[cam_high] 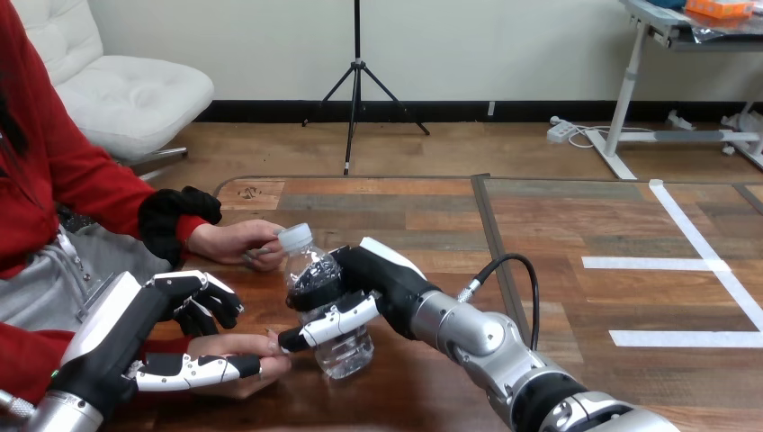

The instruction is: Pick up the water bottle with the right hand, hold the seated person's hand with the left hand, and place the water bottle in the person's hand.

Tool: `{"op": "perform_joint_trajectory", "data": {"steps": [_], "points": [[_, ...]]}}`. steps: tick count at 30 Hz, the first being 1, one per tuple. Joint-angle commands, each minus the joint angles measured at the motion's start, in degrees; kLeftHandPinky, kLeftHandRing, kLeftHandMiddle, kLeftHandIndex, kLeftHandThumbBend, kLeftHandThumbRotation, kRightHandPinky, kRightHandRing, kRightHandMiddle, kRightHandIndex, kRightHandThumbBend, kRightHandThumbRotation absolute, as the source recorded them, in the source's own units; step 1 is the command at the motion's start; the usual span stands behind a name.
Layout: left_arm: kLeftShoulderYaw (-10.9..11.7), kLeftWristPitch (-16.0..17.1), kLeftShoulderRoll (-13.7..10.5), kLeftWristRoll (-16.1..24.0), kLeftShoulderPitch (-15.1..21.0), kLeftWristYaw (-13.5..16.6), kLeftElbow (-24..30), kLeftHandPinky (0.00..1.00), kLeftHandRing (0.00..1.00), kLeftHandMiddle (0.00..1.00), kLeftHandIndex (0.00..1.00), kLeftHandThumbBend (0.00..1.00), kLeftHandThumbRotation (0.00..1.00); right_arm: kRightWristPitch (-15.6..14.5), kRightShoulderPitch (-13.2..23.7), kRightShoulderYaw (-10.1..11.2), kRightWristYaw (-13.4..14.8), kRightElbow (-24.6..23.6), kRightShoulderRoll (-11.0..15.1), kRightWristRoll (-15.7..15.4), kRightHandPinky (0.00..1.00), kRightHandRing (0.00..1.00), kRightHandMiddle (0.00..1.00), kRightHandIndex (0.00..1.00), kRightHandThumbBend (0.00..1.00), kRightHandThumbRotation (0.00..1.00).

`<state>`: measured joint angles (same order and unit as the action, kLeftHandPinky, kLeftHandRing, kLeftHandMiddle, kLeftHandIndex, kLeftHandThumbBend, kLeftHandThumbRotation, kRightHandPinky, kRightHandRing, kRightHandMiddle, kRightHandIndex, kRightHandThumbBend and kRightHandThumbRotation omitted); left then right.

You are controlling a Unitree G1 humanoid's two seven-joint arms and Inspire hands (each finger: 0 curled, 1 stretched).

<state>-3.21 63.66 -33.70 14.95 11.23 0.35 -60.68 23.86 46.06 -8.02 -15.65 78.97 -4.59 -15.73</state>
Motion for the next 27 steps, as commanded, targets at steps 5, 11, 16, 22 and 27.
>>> {"op": "perform_joint_trajectory", "data": {"steps": [5, 11, 16, 22, 27], "points": [[0.56, 0.03, 0.23, 0.93, 2.68, 1.43, 1.52, 0.41, 0.46, 0.53, 0.52, 0.96, 0.35, 2.82, -0.95, 0.45, 0.65, -1.63, -5.86, 0.89, 0.31, 0.36, 0.45, 0.47, 0.92, 0.00], [0.53, -0.12, 0.26, 1.15, 2.79, 1.51, 1.46, 0.41, 0.46, 0.53, 0.53, 0.96, 0.36, 2.80, -0.80, 0.16, 0.79, -1.70, -5.68, 0.68, 0.31, 0.36, 0.45, 0.47, 0.92, 0.00], [0.52, -0.14, 0.21, 1.48, 2.87, 1.71, 1.51, 0.41, 0.46, 0.52, 0.52, 0.96, 0.35, 2.76, -0.70, 0.23, 0.63, -1.72, -5.59, 0.77, 0.31, 0.37, 0.46, 0.47, 0.92, 0.00], [0.51, -0.13, 0.13, 1.77, 2.85, 1.97, 1.63, 0.41, 0.46, 0.53, 0.52, 0.96, 0.35, 2.55, -0.65, 0.66, -0.08, -1.72, -5.65, 1.31, 0.32, 0.37, 0.46, 0.47, 0.92, 0.00], [0.43, -0.50, 0.04, 1.91, 2.82, 2.02, 1.66, 0.41, 0.46, 0.53, 0.52, 0.96, 0.35, 2.42, -0.48, 0.57, 0.19, -1.76, -5.70, 1.23, 0.32, 0.37, 0.46, 0.47, 0.92, 0.00]]}}
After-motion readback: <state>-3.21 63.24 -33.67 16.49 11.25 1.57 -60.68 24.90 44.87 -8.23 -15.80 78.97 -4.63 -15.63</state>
